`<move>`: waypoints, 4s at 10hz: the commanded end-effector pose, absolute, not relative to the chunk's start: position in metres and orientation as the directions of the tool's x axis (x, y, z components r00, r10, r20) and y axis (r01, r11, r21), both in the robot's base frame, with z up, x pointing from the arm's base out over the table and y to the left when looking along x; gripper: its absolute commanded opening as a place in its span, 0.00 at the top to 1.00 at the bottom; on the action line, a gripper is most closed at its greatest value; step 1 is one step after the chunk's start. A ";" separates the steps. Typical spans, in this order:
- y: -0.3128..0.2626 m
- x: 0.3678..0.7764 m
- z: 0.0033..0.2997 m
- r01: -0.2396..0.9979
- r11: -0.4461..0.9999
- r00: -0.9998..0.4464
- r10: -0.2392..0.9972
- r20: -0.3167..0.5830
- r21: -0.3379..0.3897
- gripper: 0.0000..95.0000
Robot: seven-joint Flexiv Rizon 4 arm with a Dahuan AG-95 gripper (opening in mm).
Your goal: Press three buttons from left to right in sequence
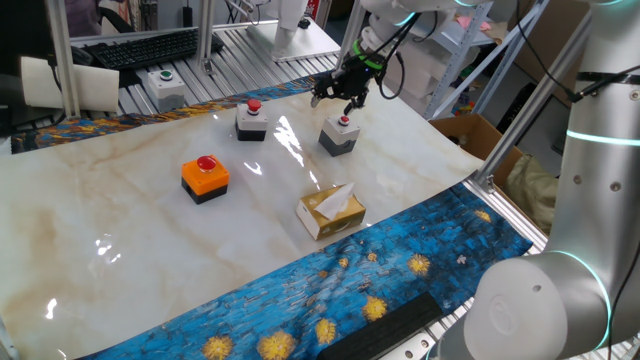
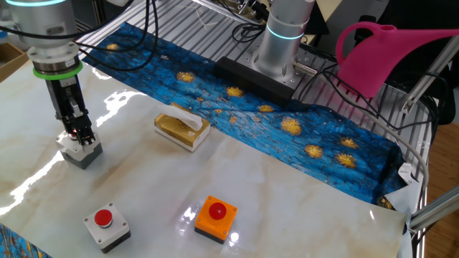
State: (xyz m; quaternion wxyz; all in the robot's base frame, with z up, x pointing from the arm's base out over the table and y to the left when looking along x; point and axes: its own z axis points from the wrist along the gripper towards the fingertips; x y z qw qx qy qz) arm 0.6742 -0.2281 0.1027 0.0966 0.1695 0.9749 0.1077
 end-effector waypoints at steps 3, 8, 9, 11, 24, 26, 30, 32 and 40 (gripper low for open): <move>-0.228 0.674 0.101 0.315 0.916 -0.919 0.359 -0.160 0.249 0.00; -0.228 0.674 0.100 0.330 0.905 -0.914 0.377 -0.149 0.268 0.00; -0.228 0.672 0.097 0.341 0.893 -0.910 0.392 -0.135 0.294 0.00; -0.228 0.672 0.092 0.340 0.891 -0.910 0.393 -0.135 0.302 0.00; -0.226 0.670 0.122 0.321 0.920 -0.916 0.362 -0.175 0.223 0.00; -0.226 0.668 0.128 0.321 0.922 -0.916 0.360 -0.175 0.216 0.20; -0.212 0.660 0.141 0.359 0.910 -0.904 0.395 -0.166 0.208 0.20; -0.204 0.656 0.145 0.380 0.901 -0.896 0.415 -0.160 0.209 0.20; -0.182 0.643 0.156 0.396 0.896 -0.891 0.428 -0.154 0.200 0.80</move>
